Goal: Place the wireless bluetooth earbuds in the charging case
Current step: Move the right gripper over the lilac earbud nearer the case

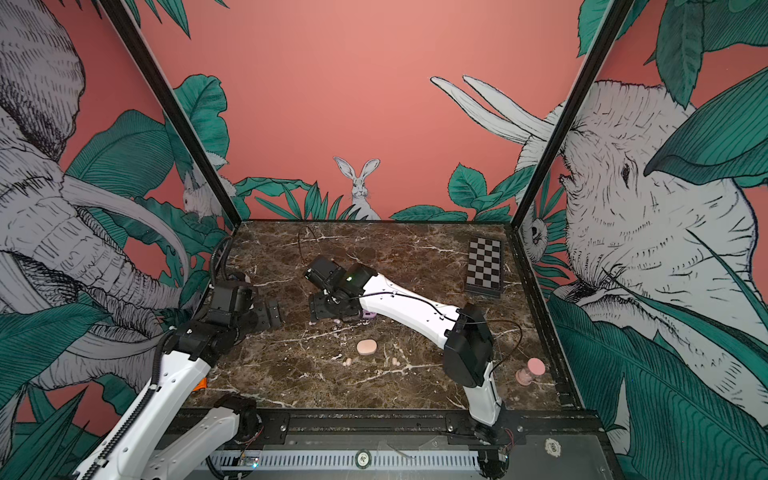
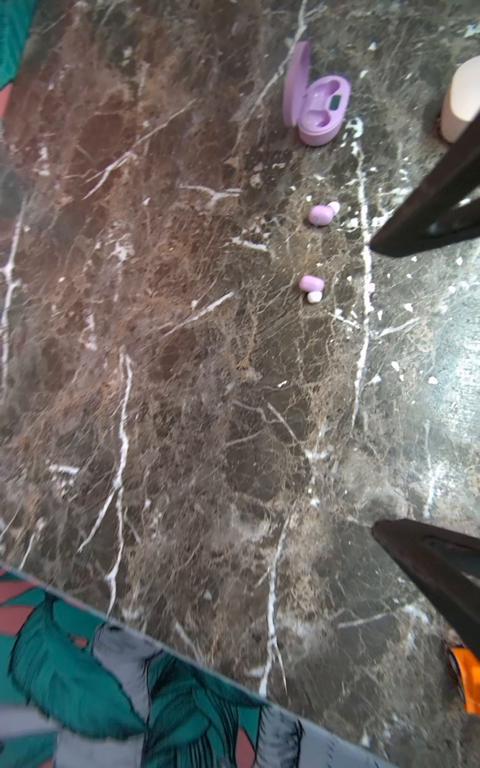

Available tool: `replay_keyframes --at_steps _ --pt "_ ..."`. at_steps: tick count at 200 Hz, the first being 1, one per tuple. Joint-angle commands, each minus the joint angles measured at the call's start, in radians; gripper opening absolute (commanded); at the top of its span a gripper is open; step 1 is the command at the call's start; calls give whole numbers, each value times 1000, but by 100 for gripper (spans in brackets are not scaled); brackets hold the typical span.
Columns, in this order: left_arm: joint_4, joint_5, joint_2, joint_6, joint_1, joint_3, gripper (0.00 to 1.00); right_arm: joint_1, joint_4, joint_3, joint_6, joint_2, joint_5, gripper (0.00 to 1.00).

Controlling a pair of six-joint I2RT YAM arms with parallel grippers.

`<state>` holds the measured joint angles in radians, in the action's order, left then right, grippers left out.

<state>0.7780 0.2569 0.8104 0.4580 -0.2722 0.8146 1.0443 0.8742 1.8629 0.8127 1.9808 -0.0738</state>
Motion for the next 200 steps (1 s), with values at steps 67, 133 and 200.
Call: replay_keyframes --at_steps 67,133,200 --pt "20 76 -44 45 8 -23 99 -1 42 155 -26 232 -58 57" --pt "9 67 -37 42 11 -23 99 -35 35 193 -11 316 -36 49" --pt "-10 34 -10 33 17 -25 99 -81 14 184 -18 341 -48 45"
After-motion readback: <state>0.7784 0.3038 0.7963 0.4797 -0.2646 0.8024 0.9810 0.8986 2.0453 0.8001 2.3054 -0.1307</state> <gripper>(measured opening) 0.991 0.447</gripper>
